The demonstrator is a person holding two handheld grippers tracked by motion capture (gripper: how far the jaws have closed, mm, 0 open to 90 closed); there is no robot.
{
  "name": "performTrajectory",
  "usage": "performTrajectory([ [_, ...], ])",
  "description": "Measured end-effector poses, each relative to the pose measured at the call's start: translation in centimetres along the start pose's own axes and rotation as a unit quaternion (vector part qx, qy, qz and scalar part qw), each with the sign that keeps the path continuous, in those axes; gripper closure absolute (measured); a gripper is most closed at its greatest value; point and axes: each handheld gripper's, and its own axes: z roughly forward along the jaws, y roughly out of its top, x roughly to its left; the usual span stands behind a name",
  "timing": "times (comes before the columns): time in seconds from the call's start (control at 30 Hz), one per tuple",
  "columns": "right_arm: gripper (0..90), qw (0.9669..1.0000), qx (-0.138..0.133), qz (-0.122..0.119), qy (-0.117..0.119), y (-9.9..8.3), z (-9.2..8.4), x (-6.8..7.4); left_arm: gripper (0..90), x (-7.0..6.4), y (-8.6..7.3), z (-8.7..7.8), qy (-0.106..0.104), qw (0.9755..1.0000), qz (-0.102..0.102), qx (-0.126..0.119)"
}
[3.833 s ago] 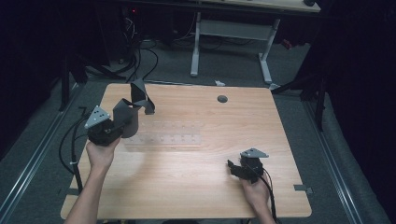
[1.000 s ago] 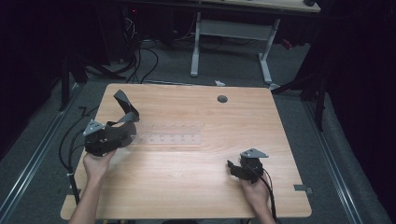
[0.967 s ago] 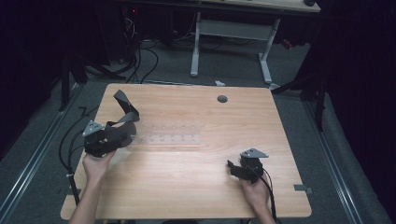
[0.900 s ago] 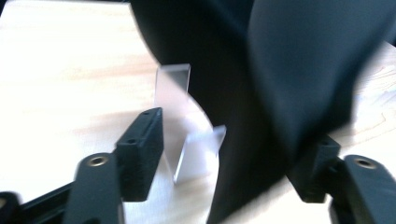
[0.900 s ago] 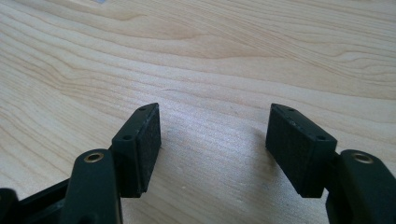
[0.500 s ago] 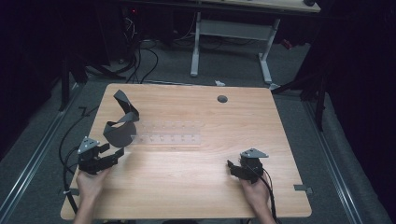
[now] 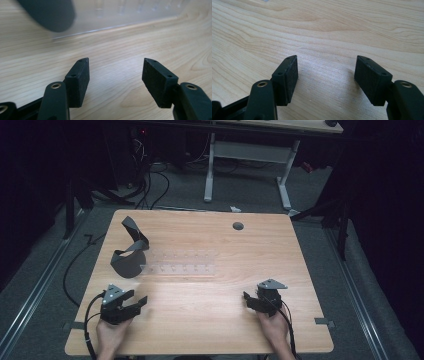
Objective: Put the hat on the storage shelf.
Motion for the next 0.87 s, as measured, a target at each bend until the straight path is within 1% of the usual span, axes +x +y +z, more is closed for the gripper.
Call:
performTrajectory([
  [0.07,35.9,1.0,0.0,-0.001,0.0,0.0,0.0,0.0,39.2,-0.9,0.3,0.7,0.005,0.9998,0.016,0.013],
  [0.13,35.9,1.0,0.0,0.0,0.0,0.0,0.0,0.0,38.9,-1.9,0.6,1.5,-0.005,0.9994,0.029,0.018],
  [0.17,35.8,1.0,0.0,0.0,0.0,0.0,0.0,0.0,38.8,-2.2,0.7,1.8,-0.007,0.9991,0.037,0.021],
  [0.2,35.9,1.0,0.0,0.0,0.0,0.0,0.0,0.0,38.9,-2.7,0.9,2.1,-0.008,0.9987,0.046,0.02],
  [0.27,35.9,1.0,0.0,0.0,0.0,0.0,0.0,0.0,38.9,-3.4,1.4,2.8,-0.017,0.9981,0.056,0.018],
  [0.4,35.9,1.0,0.0,0.0,0.0,0.0,0.0,0.0,38.8,-4.2,2.2,4.0,-0.027,0.9969,0.069,0.025],
  [0.47,35.9,1.0,0.0,0.0,0.0,0.0,0.0,0.0,38.8,-4.4,2.4,4.5,-0.029,0.9969,0.069,0.024],
  [0.53,35.9,1.0,0.0,0.0,0.0,0.0,0.0,0.0,38.8,-4.6,2.5,5.1,-0.03,0.9965,0.071,0.033],
  [0.57,35.9,1.0,0.0,0.0,0.0,0.0,0.0,0.0,38.7,-4.8,2.5,5.6,-0.029,0.9959,0.077,0.038],
  [0.63,35.9,1.0,0.0,0.0,0.0,0.0,0.0,0.0,38.6,-5.0,2.4,6.0,-0.023,0.995,0.087,0.044],
  [0.67,35.8,1.0,0.0,0.0,0.0,0.0,0.0,0.0,38.5,-5.1,2.5,6.2,-0.018,0.9942,0.091,0.055],
  [0.73,35.9,1.0,0.0,0.0,0.0,0.0,0.0,0.0,35.6,-5.0,2.5,6.3,-0.017,0.9943,0.087,0.059],
  [0.87,35.8,1.0,0.0,-0.001,0.0,0.0,0.0,0.0,33.5,-5.0,2.5,6.3,-0.014,0.9944,0.086,0.06],
])
